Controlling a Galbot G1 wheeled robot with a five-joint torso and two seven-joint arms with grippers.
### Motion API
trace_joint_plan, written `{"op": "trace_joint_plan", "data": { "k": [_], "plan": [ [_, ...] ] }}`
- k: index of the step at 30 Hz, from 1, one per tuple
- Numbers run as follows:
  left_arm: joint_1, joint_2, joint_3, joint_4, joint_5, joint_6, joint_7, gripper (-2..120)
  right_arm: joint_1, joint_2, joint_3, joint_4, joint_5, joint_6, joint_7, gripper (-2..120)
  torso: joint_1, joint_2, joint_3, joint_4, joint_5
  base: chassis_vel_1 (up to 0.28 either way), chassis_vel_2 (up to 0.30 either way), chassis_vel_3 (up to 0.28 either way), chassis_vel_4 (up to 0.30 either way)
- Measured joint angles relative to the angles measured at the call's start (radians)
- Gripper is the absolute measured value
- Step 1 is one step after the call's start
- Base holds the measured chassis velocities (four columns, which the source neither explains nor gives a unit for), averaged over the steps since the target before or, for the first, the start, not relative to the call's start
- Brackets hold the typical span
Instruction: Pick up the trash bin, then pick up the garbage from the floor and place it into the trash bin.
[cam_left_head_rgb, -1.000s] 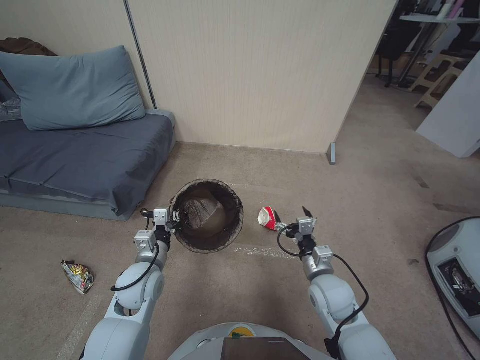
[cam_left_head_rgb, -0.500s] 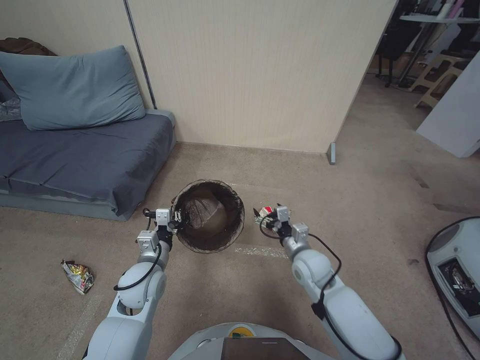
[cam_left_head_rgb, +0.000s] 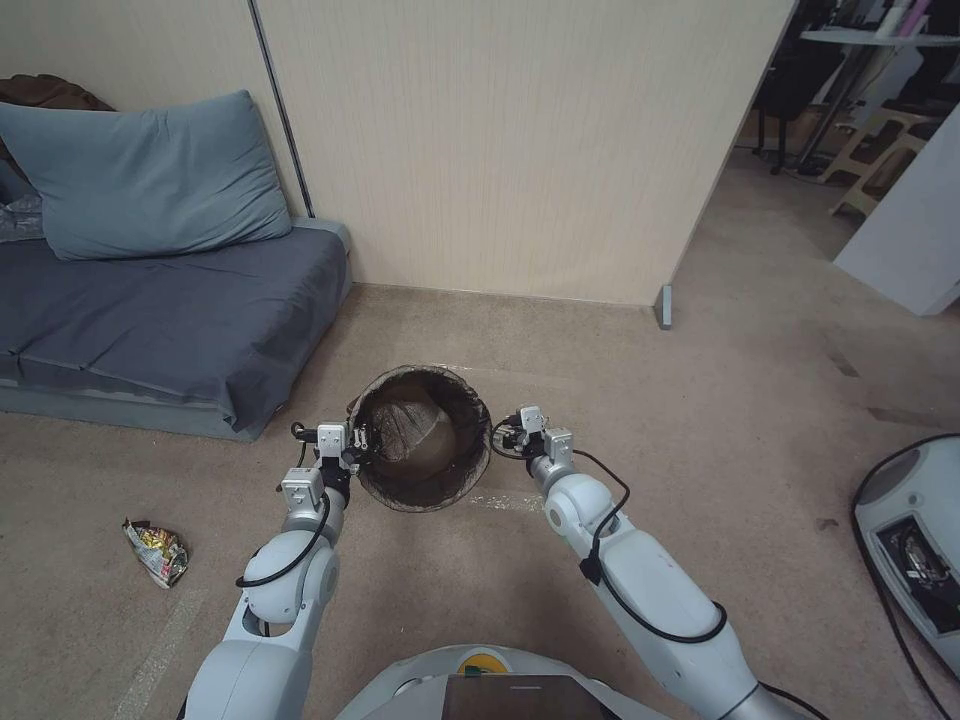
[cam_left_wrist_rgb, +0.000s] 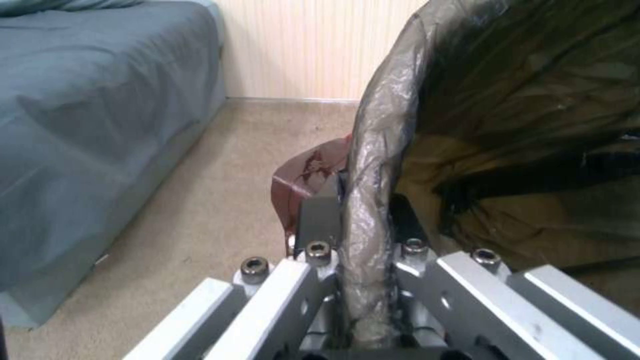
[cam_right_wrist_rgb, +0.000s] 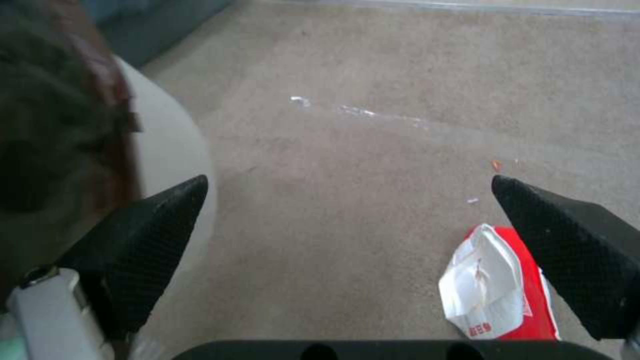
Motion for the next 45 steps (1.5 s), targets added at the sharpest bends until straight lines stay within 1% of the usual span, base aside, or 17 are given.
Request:
{"op": "trace_joint_plan", "data": {
  "k": [6,16,31,36,45],
  "plan": [
    [0.001,-0.002,0.001,0.006,0.005,-0.003,0.0,2,0.032,0.024,0.001,-0.073,-0.021,0.023,-0.002,100,0.0,0.0,0.0,0.0,0.0,0.0,0.0,0.0,0.0],
    [-0.001,0.004,-0.009,0.007,0.005,-0.005,0.002,2,0.052,0.034,0.013,-0.13,-0.06,0.056,-0.011,100,0.0,0.0,0.0,0.0,0.0,0.0,0.0,0.0,0.0],
    [-0.007,0.005,-0.012,0.014,0.004,-0.007,0.002,2,0.057,0.028,0.04,-0.146,-0.113,0.082,-0.015,100,0.0,0.0,0.0,0.0,0.0001,0.0,0.0,0.0,0.0],
    [-0.007,0.006,-0.013,0.017,0.004,-0.009,0.002,2,0.055,0.026,0.051,-0.152,-0.151,0.098,-0.015,100,0.0,0.0,0.0,0.0,0.0001,0.0,0.0,0.0,0.0],
    [-0.014,0.0,-0.013,0.023,0.007,-0.01,0.003,2,0.058,0.026,0.059,-0.163,-0.17,0.106,-0.013,100,0.0,0.0,0.0,0.0,0.0002,0.0,0.0,0.0,0.0]
  ]
}}
